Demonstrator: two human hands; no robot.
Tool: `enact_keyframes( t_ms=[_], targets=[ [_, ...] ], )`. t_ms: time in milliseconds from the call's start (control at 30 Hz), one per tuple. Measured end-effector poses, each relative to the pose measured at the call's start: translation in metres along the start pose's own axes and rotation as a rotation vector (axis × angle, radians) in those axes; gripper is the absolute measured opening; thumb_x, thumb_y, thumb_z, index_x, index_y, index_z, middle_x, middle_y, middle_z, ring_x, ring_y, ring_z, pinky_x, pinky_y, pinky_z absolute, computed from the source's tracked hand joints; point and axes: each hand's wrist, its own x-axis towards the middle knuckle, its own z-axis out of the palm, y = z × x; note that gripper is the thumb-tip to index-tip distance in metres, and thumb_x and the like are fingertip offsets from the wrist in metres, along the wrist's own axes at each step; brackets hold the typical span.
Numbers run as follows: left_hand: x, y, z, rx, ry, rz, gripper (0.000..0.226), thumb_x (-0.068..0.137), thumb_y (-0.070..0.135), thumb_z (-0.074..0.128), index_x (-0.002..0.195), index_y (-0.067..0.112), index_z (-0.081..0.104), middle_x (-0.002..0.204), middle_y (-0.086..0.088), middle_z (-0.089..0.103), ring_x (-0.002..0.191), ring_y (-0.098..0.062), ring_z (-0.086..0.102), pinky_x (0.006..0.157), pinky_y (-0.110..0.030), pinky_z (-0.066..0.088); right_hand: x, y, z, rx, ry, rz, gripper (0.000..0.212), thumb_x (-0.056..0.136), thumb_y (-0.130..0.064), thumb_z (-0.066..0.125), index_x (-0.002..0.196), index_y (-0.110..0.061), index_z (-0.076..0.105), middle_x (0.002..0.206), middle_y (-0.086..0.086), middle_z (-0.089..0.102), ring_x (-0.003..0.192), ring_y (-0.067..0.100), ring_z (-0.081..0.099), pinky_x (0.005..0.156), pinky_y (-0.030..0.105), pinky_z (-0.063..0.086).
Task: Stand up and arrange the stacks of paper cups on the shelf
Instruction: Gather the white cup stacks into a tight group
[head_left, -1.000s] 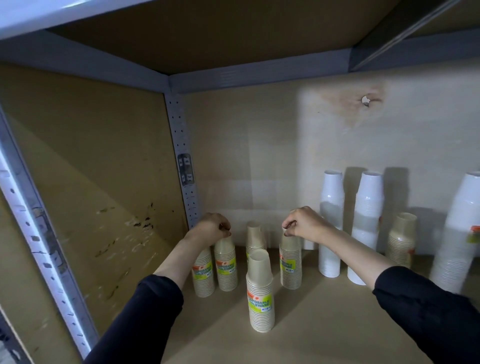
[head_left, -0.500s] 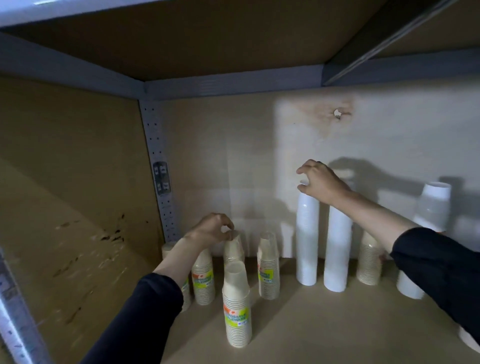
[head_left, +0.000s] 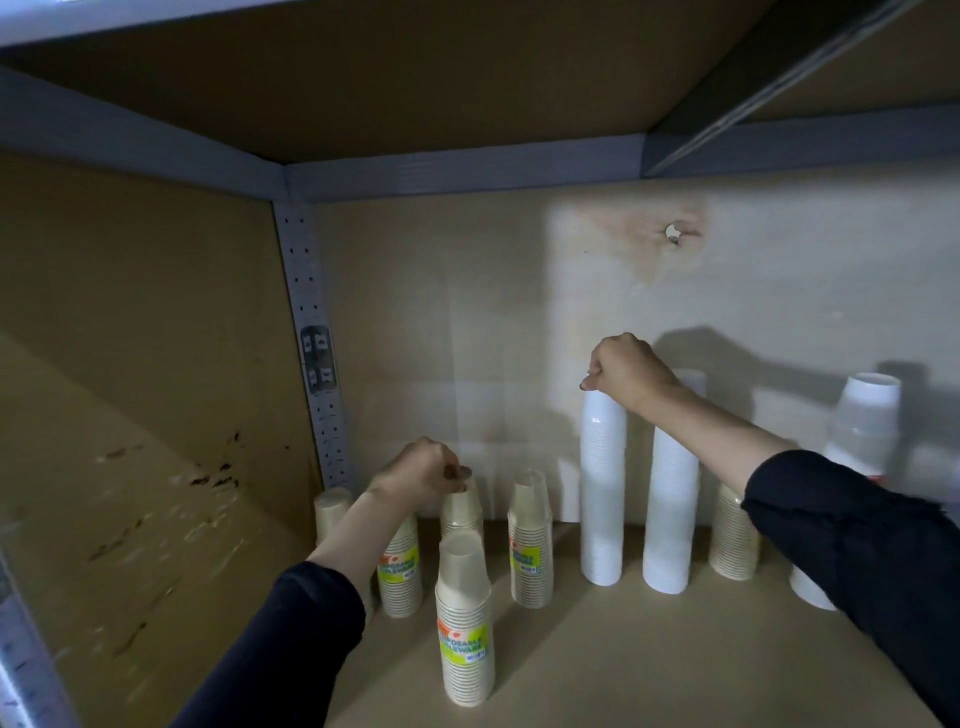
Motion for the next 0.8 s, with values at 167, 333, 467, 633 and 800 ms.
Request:
enact_keyframes(
  t_ms=[167,333,467,633,800],
  targets=[
    [0.003,0.01,0.003,0.065,0.007,-0.038,0.031,0.087,0.025,0.062,0.103,-0.001,0.066,0.111,-0.019,0.065,0.103,-0.031,0.06,0.087,-0.036,0.049,-0.003,-0.014,0.002,-0.036,0.015,0.001,0.029,0.085,-0.016,0.063,0.091,0.012,0.061,0.099,0.025,0.064,0.097,0.039,0.06,0.077,0.036,0.048],
    [0.005,0.006,-0.004,-0.002,-0.028,-0.043,0.03,0.083,0.022,0.068,0.104,0.0,0.067,0.103,-0.012,0.065,0.086,-0.018,0.054,0.073,-0.023,0.04,0.004,-0.001,-0.013,0.041,-0.116,-0.032,0.029,0.08,-0.013,0.068,0.103,0.004,0.067,0.114,0.017,0.066,0.111,0.031,0.057,0.086,0.029,0.047],
    [0.002,-0.003,-0.008,-0.021,-0.066,0.013,0.026,0.085,0.009,0.064,0.11,0.001,0.066,0.117,-0.012,0.065,0.093,-0.014,0.055,0.077,-0.019,0.04,0.006,0.012,-0.02,0.025,-0.172,-0.067,0.035,0.077,-0.002,0.068,0.113,0.0,0.066,0.121,0.013,0.065,0.114,0.026,0.058,0.096,0.031,0.047],
    [0.007,0.004,0.0,0.0,-0.034,0.013,0.024,0.085,0.009,0.064,0.105,-0.003,0.067,0.119,-0.014,0.066,0.115,-0.023,0.06,0.089,-0.021,0.043,0.002,0.01,-0.015,0.055,-0.113,-0.07,0.028,0.078,-0.007,0.069,0.105,0.001,0.068,0.12,0.012,0.065,0.109,0.028,0.06,0.09,0.029,0.047],
    [0.012,0.014,0.002,0.07,-0.019,-0.009,0.03,0.089,0.025,0.059,0.106,0.001,0.066,0.118,-0.016,0.065,0.111,-0.029,0.058,0.092,-0.03,0.044,0.001,-0.005,-0.007,0.006,-0.06,-0.053,0.026,0.081,-0.016,0.066,0.098,0.004,0.066,0.117,0.018,0.063,0.108,0.033,0.059,0.086,0.031,0.048]
  ],
)
